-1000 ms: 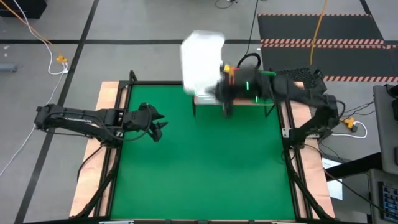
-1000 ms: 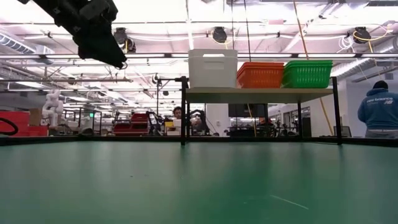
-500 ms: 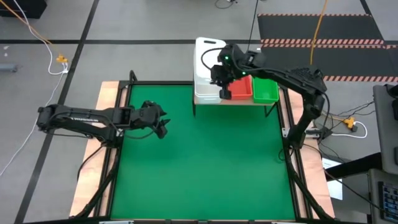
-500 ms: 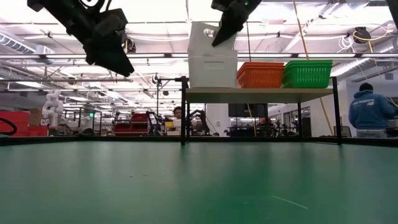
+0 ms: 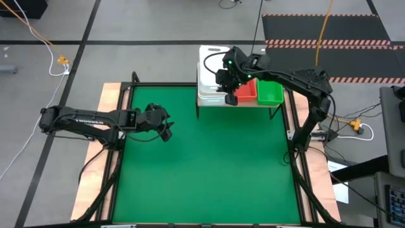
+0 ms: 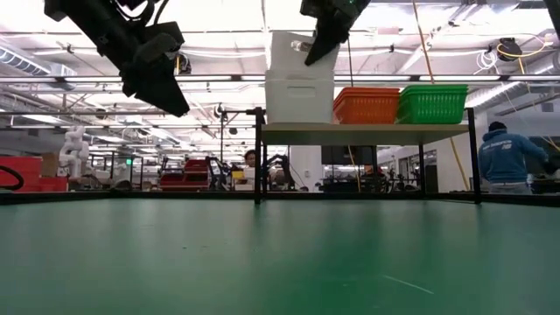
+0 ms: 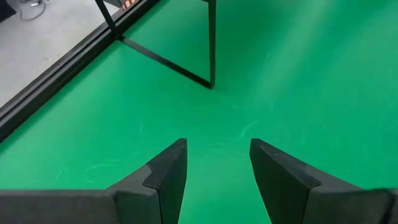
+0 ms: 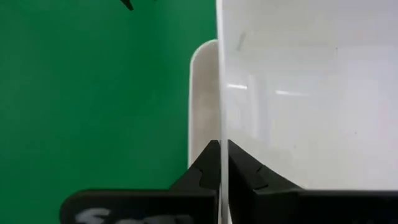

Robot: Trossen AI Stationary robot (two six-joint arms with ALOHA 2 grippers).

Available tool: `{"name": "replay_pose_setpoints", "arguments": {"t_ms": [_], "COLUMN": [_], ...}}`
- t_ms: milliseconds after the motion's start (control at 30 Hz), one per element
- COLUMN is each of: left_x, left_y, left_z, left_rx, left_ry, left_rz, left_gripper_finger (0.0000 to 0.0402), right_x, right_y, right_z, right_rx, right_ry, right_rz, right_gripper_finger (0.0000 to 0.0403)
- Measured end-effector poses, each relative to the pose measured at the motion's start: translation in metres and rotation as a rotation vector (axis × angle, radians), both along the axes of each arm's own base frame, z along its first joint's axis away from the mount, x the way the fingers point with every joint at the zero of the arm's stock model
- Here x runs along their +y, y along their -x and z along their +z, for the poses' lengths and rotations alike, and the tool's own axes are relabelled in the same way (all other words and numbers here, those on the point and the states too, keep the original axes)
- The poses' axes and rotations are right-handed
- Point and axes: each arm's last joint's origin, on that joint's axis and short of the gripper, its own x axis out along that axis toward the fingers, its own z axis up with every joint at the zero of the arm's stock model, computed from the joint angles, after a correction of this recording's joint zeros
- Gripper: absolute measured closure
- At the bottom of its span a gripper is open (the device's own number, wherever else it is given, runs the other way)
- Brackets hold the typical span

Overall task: Stack baskets on shelf by color
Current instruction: Stack the white bin on top of the white bin on the shelf, then return to Home Position

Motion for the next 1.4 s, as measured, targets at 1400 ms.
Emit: {"name": "replay_pose_setpoints", "arguments": {"t_ms": [1400], "left_x": [-0.027], "left_y": [0.002], "left_z": [0.007], "left_rx": [-0.058], "left_ry": [-0.094], "left_rz": [-0.015], "left_gripper_finger": [0.0222], "right_x": [0.071], "right_y": [0.054], "right_z": [0.058], "right_rx": [-0.388], "right_ry": [0.031], "right_rz": [-0.081], "right_gripper_finger": [0.0305]}}
